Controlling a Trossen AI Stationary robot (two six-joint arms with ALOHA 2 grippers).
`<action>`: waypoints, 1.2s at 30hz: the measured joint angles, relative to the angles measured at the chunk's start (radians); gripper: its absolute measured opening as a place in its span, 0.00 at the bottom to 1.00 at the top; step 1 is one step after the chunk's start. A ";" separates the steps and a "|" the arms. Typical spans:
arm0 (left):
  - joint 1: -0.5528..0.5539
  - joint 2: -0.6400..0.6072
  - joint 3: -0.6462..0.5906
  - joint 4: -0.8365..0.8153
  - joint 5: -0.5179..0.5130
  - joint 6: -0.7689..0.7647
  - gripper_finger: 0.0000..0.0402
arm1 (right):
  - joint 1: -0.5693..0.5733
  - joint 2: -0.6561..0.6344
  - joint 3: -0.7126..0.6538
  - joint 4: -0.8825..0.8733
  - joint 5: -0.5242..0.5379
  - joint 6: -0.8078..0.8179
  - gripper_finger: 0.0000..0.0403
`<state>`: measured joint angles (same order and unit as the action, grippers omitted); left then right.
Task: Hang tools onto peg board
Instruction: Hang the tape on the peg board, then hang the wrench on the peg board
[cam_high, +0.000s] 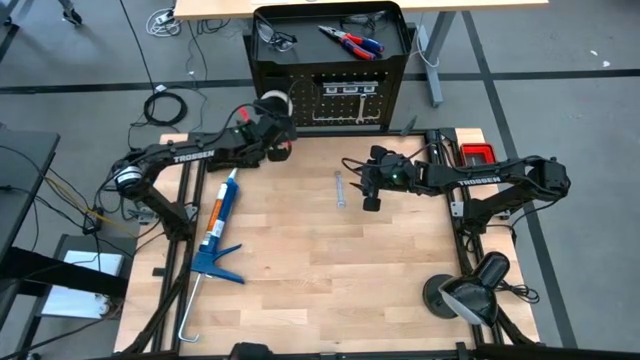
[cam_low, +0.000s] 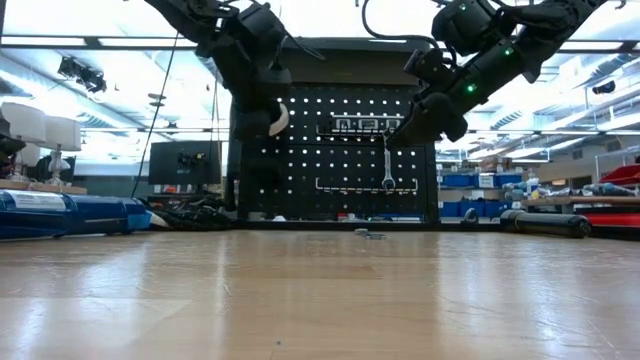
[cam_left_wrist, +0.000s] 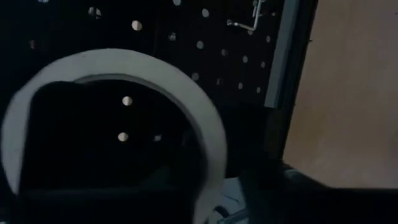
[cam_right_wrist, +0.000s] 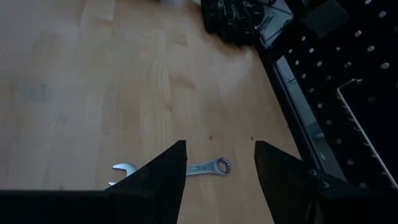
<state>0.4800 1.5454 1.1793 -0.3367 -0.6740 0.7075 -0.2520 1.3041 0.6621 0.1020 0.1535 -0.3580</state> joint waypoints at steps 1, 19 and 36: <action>-0.007 0.001 0.000 -0.003 -0.014 -0.014 0.34 | 0.000 0.000 0.000 0.000 0.000 0.000 0.49; -0.339 -0.002 -0.176 0.126 -0.143 -0.242 0.46 | -0.001 0.003 -0.003 -0.012 0.000 0.032 0.49; -0.284 -0.008 -0.489 1.004 0.259 -0.388 0.33 | -0.017 0.338 0.021 0.340 0.034 0.385 0.49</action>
<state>0.1961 1.5372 0.6899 0.6672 -0.4154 0.3197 -0.2687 1.6419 0.6831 0.4418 0.1871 0.0267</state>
